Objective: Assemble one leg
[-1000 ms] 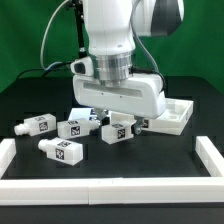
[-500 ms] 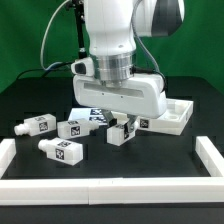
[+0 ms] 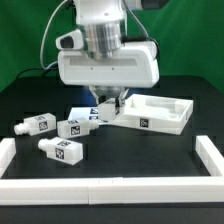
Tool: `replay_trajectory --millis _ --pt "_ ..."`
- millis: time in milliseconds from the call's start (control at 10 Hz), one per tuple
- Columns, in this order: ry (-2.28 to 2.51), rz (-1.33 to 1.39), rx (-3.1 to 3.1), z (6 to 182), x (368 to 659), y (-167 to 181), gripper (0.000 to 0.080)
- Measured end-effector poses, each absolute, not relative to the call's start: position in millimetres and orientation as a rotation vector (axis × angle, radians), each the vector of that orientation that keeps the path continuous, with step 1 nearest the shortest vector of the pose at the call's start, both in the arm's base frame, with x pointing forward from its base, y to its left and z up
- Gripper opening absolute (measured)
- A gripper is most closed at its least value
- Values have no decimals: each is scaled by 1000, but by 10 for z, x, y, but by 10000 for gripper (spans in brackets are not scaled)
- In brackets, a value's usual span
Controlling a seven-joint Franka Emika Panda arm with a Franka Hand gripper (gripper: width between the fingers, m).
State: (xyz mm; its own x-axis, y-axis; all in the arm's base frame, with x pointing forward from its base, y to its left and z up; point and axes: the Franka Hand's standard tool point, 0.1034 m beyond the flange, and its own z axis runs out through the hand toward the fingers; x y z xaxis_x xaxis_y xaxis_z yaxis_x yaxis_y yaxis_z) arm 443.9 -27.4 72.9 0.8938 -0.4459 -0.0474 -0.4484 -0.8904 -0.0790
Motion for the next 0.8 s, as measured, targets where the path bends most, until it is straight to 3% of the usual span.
replay_trajectory --millis 500,800 --pt "703 46 -2976 720 4358 -305 282" --pt "549 86 -3008 612 3818 -838 284"
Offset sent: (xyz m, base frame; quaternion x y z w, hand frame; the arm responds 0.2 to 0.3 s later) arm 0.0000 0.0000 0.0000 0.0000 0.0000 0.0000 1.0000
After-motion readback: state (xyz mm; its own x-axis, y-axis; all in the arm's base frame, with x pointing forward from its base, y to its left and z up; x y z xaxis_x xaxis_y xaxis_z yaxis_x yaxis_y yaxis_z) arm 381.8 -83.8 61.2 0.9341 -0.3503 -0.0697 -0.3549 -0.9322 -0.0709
